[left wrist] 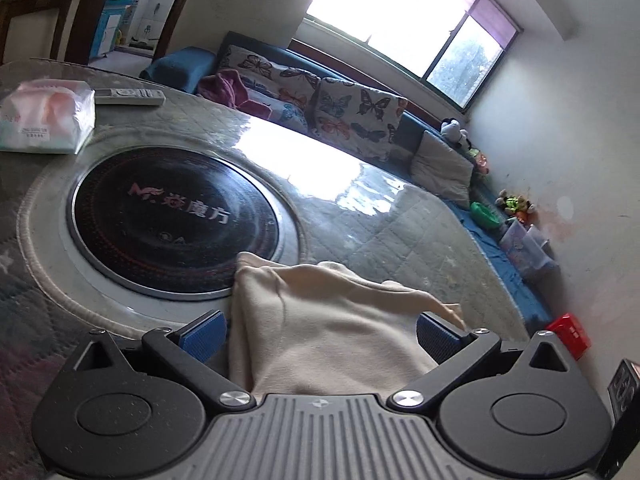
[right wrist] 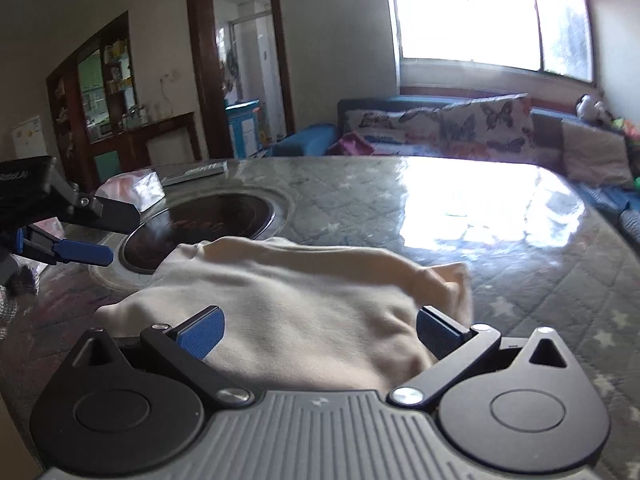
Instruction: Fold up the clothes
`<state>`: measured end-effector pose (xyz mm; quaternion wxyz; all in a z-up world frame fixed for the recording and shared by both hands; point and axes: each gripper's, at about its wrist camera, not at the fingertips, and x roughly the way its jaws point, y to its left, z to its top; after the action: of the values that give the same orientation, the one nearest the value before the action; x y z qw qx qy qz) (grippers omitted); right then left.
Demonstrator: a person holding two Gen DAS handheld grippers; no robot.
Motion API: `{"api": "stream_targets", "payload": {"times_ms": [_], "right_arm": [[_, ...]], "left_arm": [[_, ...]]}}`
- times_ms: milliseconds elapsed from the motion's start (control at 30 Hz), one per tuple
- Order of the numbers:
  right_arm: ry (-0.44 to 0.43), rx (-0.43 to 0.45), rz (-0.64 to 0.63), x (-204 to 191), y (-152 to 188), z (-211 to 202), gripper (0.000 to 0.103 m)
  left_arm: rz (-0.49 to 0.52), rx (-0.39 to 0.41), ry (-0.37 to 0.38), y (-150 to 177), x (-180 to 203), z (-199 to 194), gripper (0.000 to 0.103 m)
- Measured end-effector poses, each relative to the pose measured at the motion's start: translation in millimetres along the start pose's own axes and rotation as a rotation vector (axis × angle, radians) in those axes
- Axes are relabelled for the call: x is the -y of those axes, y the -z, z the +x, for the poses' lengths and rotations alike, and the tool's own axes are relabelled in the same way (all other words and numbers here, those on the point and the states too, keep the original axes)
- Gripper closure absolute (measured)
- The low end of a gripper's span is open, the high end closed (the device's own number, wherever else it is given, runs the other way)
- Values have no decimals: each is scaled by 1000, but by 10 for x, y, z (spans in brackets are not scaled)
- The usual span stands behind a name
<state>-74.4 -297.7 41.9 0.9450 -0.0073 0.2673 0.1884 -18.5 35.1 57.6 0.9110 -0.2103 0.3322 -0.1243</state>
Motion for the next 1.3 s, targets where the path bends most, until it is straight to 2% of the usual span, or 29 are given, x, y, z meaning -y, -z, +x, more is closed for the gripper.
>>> {"api": "stream_targets", "payload": {"times_ms": [67,133,200,333,467,567,667,767,933,1167,1300], "right_arm": [[70,15,-17,11,37,-76,0],[202,3,-77,37,100,-101,0],[264,-15,-120,48,174,-79,0],[257,-11,-110,62,243,-82,0],[277,37,-105,50,231,-180,0],[295,-11,-107,118,281,-122,0],[279,-14,-84,133,276,-151,0],[258,2,-121,63,182,-231,0],[64,-25,-249,-325,-51,-210,0],[-122,-92,-458,-1047,-139,55,1],[-186,-111,-587,-1408,-103,193,11]], "left_arm": [[13,5,26,15,46,13,0],[22,5,45,36,84,37,0],[16,2,68,64,98,67,0],[-1,-13,105,133,106,117,0],[26,-8,124,187,138,107,0],[22,-37,106,234,88,171,0],[8,-69,80,295,11,224,0],[5,-53,85,286,-46,140,0],[-25,-9,41,156,-211,2,0],[-83,39,-42,-2,-499,-154,0],[-103,39,-55,-9,-570,-179,1]]}}
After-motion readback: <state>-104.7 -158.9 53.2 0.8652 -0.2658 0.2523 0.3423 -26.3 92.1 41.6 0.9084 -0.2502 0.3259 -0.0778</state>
